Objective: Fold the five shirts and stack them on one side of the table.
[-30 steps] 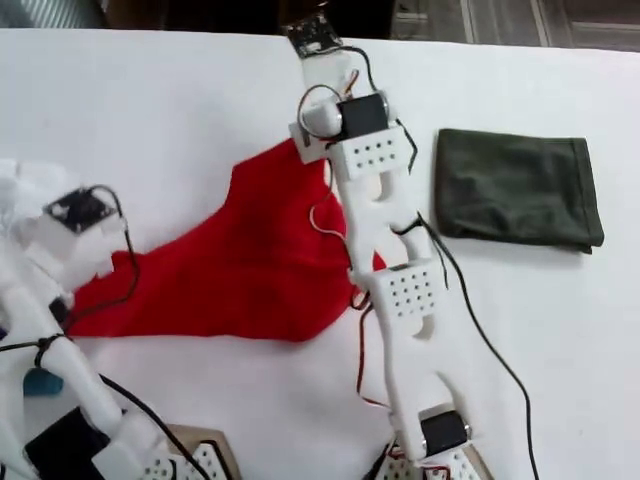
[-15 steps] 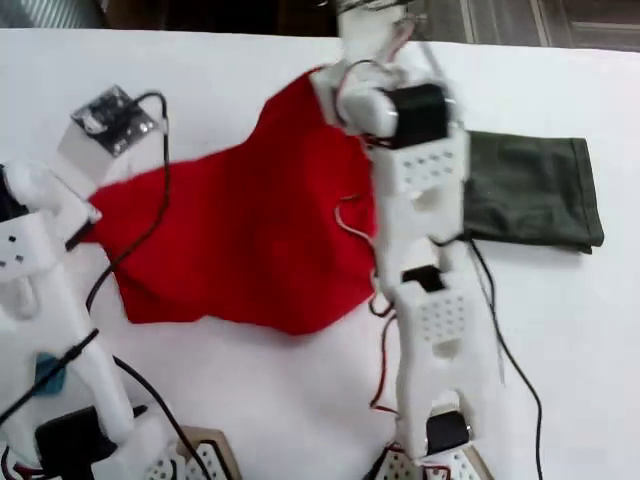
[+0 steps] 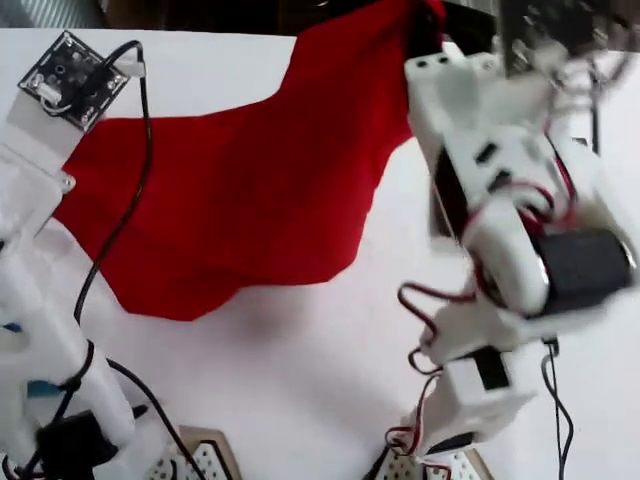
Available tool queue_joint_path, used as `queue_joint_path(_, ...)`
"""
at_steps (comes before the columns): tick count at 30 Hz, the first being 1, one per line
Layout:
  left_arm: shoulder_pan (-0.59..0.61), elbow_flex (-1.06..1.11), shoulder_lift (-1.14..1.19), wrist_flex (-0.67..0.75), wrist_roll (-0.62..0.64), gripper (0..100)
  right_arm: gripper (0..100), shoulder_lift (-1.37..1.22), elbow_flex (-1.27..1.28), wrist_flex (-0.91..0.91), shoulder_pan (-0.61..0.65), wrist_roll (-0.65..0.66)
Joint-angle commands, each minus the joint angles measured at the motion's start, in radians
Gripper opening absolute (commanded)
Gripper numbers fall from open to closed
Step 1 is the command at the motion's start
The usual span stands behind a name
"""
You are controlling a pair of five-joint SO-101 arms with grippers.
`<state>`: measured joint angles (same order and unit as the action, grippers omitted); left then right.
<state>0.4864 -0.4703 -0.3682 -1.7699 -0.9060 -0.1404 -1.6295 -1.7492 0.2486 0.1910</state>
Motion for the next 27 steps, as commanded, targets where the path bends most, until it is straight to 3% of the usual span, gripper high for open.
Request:
queue_joint_path(1, -0.017, -0.038, -0.095, -0.015, 0.009, 3, 1.9, 0.091, -0.018, -0.019, -0.013, 0.006)
queue_joint_path(14, -0.071, 0.099, -0.466, -0.008, 0.006, 3, 1.9, 0.317, -0.018, -0.019, -0.12, 0.046)
queue_joint_path(27, -0.075, 0.189, -0.496, 0.046, 0.012, 3, 1.9, 0.421, -0.02, -0.018, -0.166, 0.121)
